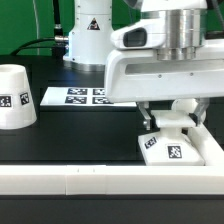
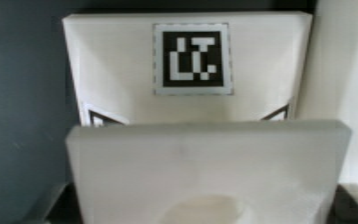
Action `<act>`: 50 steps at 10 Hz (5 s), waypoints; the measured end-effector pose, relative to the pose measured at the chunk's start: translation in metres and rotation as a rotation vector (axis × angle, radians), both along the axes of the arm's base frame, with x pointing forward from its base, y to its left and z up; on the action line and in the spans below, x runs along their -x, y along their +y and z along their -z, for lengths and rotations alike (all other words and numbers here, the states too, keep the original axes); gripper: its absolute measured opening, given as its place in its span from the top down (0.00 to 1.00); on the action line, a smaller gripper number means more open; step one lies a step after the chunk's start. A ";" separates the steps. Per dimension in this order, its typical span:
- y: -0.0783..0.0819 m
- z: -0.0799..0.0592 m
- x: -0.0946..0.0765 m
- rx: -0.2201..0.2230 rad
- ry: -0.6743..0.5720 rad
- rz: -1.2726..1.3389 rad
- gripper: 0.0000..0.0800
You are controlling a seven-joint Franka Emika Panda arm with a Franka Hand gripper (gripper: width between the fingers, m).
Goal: Assemble lamp
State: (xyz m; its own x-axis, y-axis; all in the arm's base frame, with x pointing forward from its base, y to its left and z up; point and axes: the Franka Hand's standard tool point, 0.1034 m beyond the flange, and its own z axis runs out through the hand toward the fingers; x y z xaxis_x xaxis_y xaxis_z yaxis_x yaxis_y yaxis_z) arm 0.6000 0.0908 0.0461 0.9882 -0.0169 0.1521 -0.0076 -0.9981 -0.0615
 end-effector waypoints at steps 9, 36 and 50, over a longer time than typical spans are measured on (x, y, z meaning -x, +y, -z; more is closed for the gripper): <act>-0.001 0.000 -0.023 -0.001 -0.031 0.009 0.27; 0.052 -0.019 0.102 0.007 0.498 0.021 0.13; 0.054 0.025 0.108 0.040 0.964 -0.015 0.13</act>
Offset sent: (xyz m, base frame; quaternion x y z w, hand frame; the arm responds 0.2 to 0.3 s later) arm 0.0266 -0.0011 -0.0145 -0.0118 0.0146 0.0182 0.9997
